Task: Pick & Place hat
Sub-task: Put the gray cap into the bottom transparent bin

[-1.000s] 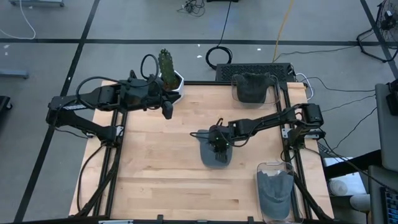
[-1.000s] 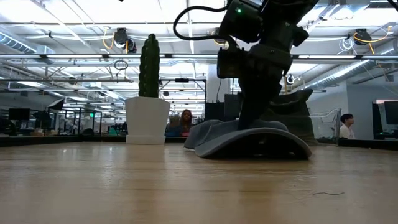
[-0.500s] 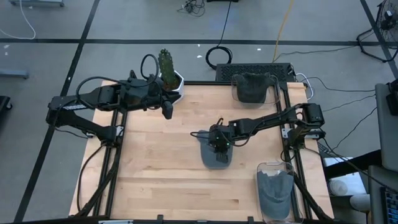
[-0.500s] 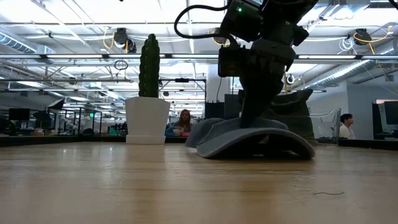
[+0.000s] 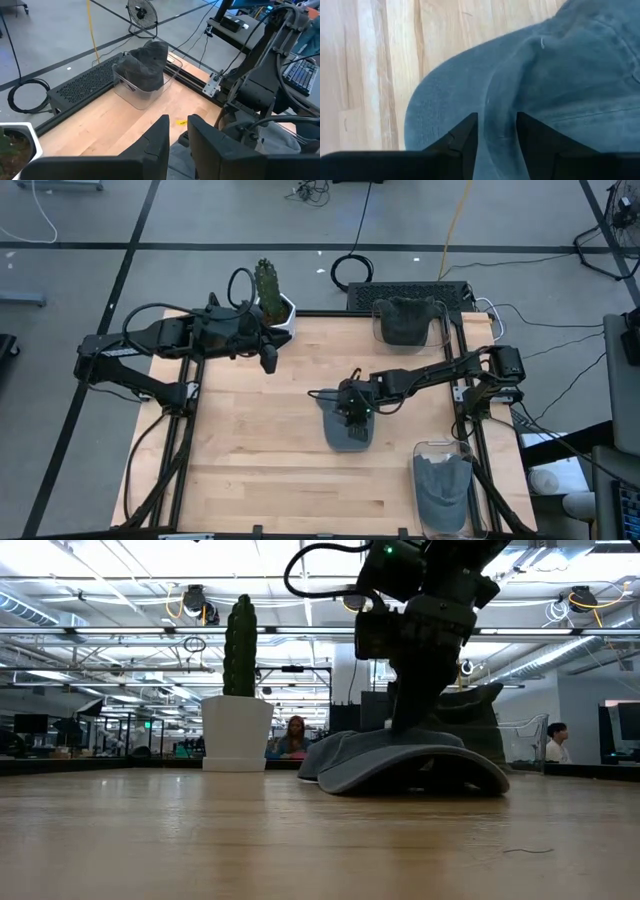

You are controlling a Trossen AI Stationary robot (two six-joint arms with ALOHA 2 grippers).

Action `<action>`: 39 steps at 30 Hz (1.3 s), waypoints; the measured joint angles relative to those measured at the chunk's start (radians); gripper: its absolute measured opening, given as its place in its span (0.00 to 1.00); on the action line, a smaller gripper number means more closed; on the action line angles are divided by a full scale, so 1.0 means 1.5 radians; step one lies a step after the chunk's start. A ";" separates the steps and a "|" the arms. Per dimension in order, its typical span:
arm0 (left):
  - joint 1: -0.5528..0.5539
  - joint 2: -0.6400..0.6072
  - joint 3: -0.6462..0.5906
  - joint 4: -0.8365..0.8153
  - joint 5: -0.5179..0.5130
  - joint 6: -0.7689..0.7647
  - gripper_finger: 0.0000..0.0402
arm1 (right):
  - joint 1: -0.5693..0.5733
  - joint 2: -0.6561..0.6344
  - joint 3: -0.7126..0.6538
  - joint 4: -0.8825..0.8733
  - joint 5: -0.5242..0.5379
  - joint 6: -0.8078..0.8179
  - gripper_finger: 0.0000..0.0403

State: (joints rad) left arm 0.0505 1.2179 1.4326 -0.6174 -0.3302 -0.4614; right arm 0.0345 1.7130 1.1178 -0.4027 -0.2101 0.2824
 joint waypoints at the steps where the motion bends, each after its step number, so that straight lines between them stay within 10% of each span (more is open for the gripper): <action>1: 0.000 0.000 0.000 0.000 0.000 0.000 0.19 | 0.000 0.001 0.000 0.000 0.001 0.001 0.31; 20: 0.000 0.000 0.000 -0.028 0.012 0.014 0.19 | 0.000 0.007 0.000 0.016 0.000 0.031 0.04; 39: 0.001 0.000 0.000 -0.030 0.010 0.042 0.19 | 0.000 -0.017 0.000 -0.008 -0.005 0.000 0.09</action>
State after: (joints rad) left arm 0.0521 1.2179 1.4326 -0.6621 -0.3149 -0.3985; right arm 0.0345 1.6877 1.1175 -0.4142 -0.2176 0.2829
